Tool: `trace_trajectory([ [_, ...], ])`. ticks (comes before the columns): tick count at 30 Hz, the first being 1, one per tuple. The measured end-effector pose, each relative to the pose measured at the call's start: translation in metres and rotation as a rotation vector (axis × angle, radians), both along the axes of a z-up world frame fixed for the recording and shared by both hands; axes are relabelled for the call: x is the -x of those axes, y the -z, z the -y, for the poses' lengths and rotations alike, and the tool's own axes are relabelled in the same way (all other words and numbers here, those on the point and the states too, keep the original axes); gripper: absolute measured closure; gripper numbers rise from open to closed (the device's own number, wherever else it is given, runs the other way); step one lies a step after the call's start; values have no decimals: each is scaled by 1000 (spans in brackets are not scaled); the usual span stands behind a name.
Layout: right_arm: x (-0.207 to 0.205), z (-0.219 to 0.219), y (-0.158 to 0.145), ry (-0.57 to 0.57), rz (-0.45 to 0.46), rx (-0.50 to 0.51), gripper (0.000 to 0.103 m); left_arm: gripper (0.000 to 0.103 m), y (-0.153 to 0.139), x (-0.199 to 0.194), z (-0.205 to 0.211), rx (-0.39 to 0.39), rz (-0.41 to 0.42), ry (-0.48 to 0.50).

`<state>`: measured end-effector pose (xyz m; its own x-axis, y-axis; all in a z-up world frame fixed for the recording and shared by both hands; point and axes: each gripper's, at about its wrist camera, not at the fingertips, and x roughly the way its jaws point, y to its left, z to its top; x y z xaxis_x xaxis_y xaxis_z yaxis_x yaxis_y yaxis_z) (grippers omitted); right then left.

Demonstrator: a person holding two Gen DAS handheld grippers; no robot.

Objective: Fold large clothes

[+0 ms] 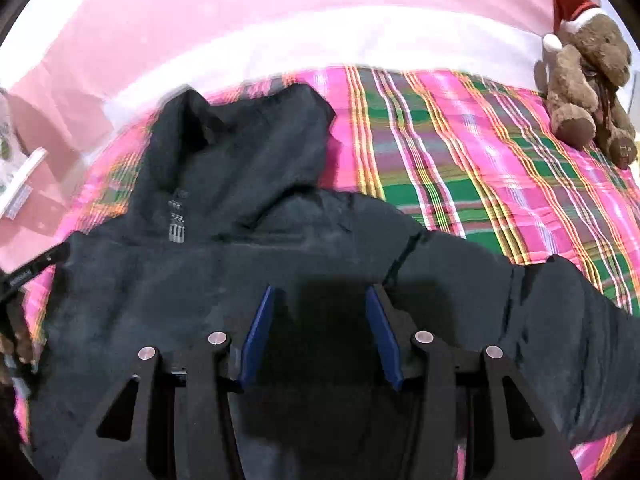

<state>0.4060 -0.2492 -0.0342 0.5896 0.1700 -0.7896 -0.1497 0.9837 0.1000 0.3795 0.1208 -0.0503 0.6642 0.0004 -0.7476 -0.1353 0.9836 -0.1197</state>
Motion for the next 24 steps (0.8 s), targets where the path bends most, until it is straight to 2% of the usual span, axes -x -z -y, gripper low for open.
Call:
trace_trajectory([
  [3,-18,9,38,9,-87,-15,54,36,12,4,6,-32,38,5],
  [6,-17,8,46,7,-56,-2,54,36,11,3,10,-61,31,10],
  [8,-16,7,42,9,-64,12,54,38,2,7,7,-48,33,5],
  [9,-13,8,34,19,-63,11,54,42,-8,14,4,-19,45,4],
  [11,1,12,15,23,-19,6,54,43,-26,35,2,30,87,31],
  [13,24,17,-4,2,39,-28,54,43,-33,53,3,24,119,56],
  [16,47,14,-2,-39,33,-31,54,47,-16,64,4,33,68,78],
  [17,48,12,8,-46,8,-13,54,48,-4,62,4,23,33,74],
  [19,42,10,31,-34,-57,7,54,48,11,56,0,56,2,60],
  [22,38,17,42,-24,-68,-45,54,48,10,54,5,29,4,55],
  [24,41,15,37,-21,-66,-27,54,48,4,58,8,3,4,54],
])
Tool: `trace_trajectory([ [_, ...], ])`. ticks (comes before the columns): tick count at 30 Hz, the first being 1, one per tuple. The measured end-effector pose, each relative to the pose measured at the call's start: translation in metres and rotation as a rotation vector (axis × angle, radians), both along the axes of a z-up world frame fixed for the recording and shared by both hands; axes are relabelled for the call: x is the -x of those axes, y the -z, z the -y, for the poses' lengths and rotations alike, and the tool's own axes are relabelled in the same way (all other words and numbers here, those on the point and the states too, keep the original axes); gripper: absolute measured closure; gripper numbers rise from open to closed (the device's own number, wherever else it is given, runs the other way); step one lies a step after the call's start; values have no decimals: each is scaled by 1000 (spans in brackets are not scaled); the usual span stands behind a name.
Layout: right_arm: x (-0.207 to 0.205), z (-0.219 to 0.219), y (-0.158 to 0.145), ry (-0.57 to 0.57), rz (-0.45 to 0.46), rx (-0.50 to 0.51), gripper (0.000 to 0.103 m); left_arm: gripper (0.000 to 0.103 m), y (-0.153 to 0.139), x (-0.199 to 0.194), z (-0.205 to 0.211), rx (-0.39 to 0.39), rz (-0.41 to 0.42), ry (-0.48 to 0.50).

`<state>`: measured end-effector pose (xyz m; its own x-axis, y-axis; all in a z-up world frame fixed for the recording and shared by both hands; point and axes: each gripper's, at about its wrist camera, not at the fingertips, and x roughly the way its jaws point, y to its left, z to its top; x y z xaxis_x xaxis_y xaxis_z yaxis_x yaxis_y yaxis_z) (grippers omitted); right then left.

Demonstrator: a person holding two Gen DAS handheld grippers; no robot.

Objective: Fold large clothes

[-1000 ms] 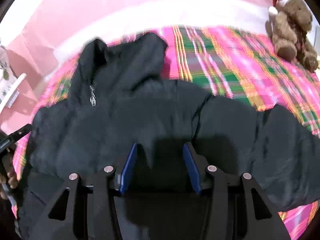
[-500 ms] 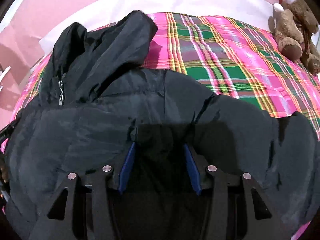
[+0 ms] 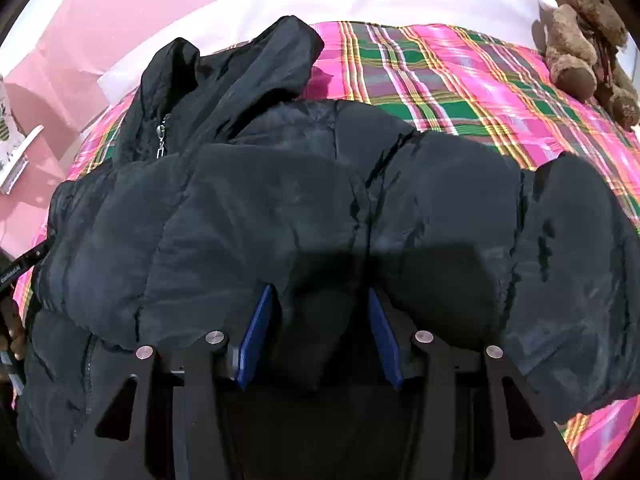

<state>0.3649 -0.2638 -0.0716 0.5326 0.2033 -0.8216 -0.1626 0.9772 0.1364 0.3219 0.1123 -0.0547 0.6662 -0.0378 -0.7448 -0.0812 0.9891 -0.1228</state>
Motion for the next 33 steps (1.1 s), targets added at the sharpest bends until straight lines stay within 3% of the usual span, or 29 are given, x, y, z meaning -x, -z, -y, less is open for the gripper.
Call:
trace_trajectory([
  [9,87,17,-67,40,130,-22,53,48,-61,89,33,1,98,56],
  [18,189,32,-116,77,223,-62,52,47,-95,190,69,56,143,80],
  [25,244,49,-127,94,261,-105,49,47,-109,235,92,66,159,96],
  [33,262,71,-125,135,252,-132,49,40,-119,250,113,57,188,136],
])
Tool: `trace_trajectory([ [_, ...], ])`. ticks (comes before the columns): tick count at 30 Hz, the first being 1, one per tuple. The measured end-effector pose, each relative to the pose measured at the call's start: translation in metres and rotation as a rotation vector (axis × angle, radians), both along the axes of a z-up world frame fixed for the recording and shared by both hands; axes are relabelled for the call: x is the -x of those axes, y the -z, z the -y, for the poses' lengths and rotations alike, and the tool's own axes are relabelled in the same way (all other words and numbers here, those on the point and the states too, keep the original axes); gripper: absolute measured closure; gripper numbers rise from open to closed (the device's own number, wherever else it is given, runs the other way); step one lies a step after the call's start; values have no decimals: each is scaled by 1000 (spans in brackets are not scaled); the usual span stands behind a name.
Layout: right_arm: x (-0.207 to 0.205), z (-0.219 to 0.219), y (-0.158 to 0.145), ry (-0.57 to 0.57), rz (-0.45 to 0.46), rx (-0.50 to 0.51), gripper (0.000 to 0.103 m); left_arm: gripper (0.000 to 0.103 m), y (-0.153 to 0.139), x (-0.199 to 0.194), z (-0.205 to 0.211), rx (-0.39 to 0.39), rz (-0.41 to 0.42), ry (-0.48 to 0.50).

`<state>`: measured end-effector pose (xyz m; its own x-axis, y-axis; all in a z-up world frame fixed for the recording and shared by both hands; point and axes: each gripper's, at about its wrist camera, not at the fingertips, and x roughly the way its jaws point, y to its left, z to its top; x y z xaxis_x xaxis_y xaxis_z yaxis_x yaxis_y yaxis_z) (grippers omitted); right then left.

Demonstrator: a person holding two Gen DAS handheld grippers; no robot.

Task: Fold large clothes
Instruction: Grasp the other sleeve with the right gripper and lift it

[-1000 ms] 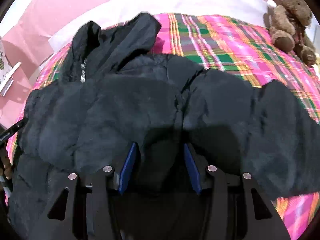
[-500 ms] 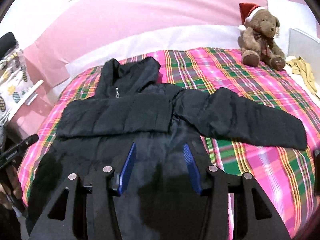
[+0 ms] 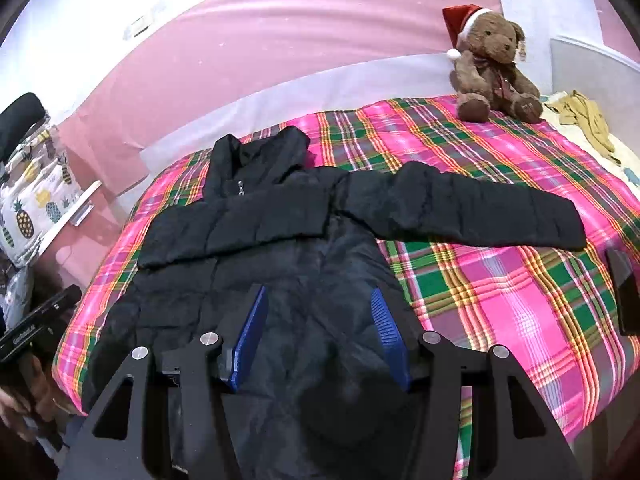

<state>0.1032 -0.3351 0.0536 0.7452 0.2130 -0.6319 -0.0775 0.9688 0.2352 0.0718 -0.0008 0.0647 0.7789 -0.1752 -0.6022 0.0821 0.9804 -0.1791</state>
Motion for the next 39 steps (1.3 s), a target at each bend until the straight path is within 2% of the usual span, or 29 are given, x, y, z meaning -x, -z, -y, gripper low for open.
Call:
trace_trajectory([
  [8,-15,35,15,93,-38,-32,48,39,14,-32,12,11,-29,26],
  [12,-35,62,30,161,-79,-86,41,39,20,-55,16,-13,-37,36],
  [18,-71,111,64,285,-155,-131,41,39,29,-93,15,-58,-35,37],
  [28,-120,199,131,518,-270,-279,41,39,62,-144,7,-59,-74,15],
  [30,-126,215,139,545,-241,-336,41,39,70,-152,8,-57,-87,16],
  [39,-156,251,141,648,-158,-370,41,39,96,-180,9,-57,-128,-8],
])
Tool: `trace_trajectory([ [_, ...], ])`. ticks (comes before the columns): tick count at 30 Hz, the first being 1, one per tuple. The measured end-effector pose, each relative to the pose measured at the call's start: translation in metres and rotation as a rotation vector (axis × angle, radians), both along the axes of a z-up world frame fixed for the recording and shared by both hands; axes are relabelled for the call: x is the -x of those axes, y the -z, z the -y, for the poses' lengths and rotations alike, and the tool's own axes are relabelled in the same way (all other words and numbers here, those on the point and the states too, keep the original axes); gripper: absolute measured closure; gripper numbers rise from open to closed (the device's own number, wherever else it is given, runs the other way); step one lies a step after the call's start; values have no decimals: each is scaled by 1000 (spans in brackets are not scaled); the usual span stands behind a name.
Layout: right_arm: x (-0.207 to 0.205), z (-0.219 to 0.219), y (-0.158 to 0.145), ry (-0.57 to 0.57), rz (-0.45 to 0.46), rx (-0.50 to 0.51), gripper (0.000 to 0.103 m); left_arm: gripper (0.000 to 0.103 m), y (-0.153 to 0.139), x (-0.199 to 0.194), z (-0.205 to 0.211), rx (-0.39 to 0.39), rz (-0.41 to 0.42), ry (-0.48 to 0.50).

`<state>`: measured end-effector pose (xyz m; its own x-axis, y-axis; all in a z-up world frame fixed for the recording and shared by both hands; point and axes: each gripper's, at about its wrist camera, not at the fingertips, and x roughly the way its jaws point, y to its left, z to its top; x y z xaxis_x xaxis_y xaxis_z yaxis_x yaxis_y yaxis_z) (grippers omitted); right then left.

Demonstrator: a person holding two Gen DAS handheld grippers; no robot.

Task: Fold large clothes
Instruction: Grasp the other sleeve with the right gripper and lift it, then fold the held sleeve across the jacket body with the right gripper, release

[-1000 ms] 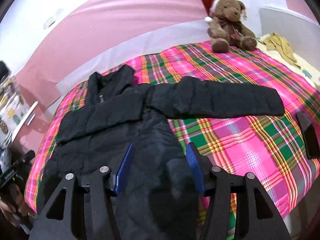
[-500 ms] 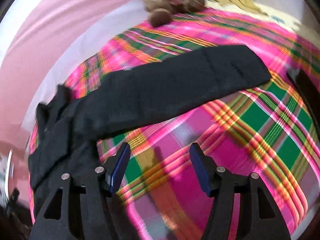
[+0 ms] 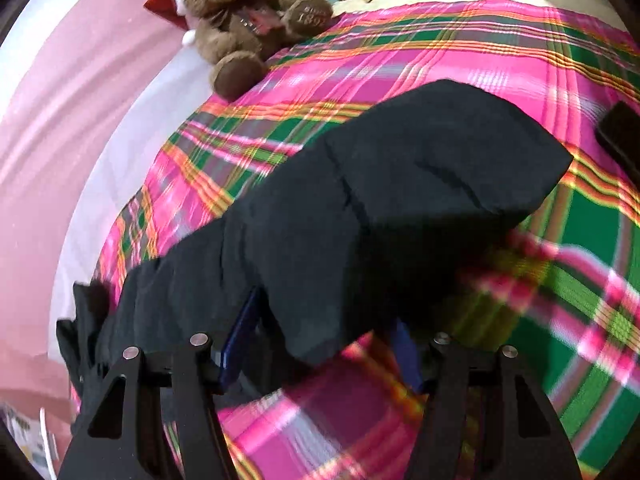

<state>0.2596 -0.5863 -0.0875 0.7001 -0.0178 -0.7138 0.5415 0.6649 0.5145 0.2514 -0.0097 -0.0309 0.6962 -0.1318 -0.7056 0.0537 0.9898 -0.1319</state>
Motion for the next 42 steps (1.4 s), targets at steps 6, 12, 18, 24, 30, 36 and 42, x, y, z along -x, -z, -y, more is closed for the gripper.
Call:
trace_trajectory([
  [6,-10,-1,-7,6,-7,22,85,39,1,4,-4,5,-11,-7],
  [12,5,-35,-69,-95,113,100,87,39,-18,19,-12,23,30,-17],
  [18,17,-91,-151,-225,261,204,89,39,-38,36,-20,41,72,-26],
  [24,12,-162,-203,-385,336,249,90,39,-56,47,-34,53,104,-44],
  [30,-15,-252,-209,-574,325,284,90,39,-57,56,-55,64,115,-73],
  [36,-42,-337,-158,-740,236,305,90,39,-46,60,-84,71,101,-119],
  [42,-71,-401,-80,-880,88,309,85,39,-37,62,-107,75,87,-158],
])
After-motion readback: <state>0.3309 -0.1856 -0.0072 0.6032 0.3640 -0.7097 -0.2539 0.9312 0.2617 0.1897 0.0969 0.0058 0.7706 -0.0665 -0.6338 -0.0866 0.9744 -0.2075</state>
